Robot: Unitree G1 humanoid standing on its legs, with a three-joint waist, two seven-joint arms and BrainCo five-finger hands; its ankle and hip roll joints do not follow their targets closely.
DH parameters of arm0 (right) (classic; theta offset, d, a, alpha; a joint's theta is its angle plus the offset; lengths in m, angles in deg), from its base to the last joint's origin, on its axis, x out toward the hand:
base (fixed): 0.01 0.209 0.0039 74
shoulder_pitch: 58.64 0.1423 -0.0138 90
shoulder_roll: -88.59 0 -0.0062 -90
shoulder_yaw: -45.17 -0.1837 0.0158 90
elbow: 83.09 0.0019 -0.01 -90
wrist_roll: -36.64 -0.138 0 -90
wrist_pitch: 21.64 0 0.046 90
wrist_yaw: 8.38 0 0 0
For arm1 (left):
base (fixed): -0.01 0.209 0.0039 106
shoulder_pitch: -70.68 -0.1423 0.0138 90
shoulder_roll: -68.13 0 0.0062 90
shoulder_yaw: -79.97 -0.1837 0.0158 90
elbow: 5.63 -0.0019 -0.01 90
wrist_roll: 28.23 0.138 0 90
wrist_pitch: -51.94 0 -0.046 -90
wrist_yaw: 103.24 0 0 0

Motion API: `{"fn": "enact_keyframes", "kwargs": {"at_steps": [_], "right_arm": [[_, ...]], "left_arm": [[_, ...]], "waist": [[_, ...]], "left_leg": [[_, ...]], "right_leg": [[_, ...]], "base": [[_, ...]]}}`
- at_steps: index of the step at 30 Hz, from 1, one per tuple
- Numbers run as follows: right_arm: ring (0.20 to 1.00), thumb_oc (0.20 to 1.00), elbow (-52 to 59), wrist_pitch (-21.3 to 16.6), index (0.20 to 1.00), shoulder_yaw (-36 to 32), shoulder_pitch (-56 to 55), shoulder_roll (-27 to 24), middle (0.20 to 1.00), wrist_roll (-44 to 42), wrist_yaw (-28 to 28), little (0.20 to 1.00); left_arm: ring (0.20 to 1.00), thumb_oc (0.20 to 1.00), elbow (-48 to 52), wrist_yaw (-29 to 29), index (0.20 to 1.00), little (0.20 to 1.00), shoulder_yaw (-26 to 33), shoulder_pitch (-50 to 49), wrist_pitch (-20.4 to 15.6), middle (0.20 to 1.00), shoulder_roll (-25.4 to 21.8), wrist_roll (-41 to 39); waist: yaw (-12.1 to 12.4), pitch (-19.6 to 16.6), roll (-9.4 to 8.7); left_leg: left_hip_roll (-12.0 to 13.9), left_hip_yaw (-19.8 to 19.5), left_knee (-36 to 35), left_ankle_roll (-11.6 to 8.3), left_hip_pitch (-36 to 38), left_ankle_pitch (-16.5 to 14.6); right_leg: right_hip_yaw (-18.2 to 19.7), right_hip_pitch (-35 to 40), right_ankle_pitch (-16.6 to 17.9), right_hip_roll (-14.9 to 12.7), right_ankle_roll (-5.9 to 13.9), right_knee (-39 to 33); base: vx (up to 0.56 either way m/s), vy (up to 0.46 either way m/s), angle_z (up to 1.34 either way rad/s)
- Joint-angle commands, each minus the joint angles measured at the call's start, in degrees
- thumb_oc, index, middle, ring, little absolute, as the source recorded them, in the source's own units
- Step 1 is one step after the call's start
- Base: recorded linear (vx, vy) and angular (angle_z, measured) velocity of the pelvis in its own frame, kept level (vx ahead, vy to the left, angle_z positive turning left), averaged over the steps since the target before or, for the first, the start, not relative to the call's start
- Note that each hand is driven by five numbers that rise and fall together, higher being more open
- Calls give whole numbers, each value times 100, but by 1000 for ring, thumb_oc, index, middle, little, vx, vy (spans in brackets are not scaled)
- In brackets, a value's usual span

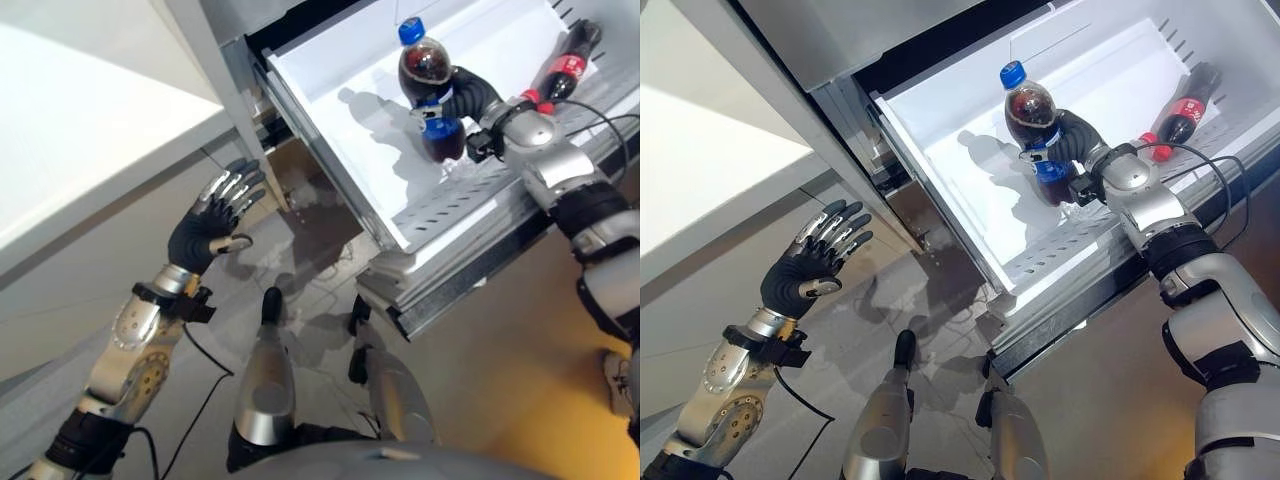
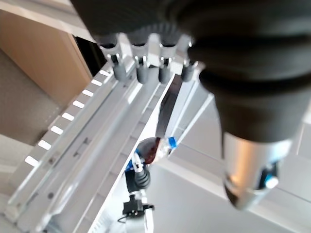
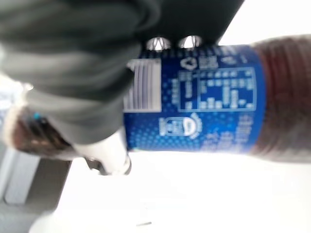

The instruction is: Take the drinks into the refrigerator

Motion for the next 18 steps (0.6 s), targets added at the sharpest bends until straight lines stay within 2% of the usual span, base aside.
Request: {"fn": "enact_keyframes", "kwargs": {"at_steps": [1, 5, 7, 9, 18], "right_arm": [[200, 200, -75, -108, 200, 564, 405, -55, 200, 91, 33, 200], [200, 200, -384, -12, 200, 703, 301, 510, 200, 451, 80, 200], [200, 200, -382, -2, 200, 753, 336, 593, 200, 546, 100, 200], [200, 200, -592, 33, 200, 850, 350, 885, 200, 929, 103, 200], [200, 200, -960, 42, 200, 864, 452, 1278, 200, 1983, -100, 200]], "left_arm": [[1000, 1000, 920, 47, 1000, 1000, 240, -250, -355, 1000, -196, 279], [1000, 1000, 903, 150, 1000, 1000, 280, -206, -352, 1000, -148, 339], [1000, 1000, 912, 161, 1000, 1000, 301, -211, -347, 1000, -147, 356], [1000, 1000, 892, 221, 1000, 1000, 350, -232, -318, 1000, -124, 385], [1000, 1000, 931, 348, 1000, 1000, 579, -341, -246, 1000, 41, 432]], "waist": [[9, 33, 41], [48, 33, -51], [52, 33, -66], [57, 33, -109], [56, 33, -265]], "left_leg": [[-309, -236, 129, 428, -392, 13], [-304, -238, 66, 438, -439, 29], [-296, -233, 56, 439, -441, 32], [-281, -236, 5, 437, -452, 45], [-249, -219, -184, 435, -364, 103]], "right_leg": [[-84, -59, -577, 76, 292, 977], [-58, -115, -555, 134, 282, 930], [-56, -120, -552, 137, 280, 923], [-60, -140, -538, 150, 274, 879], [-51, -112, -486, 202, 282, 775]], "base": [[-6, -31, -5], [-3, -18, -1], [0, 0, 0], [0, 0, 0], [0, 0, 0]]}}
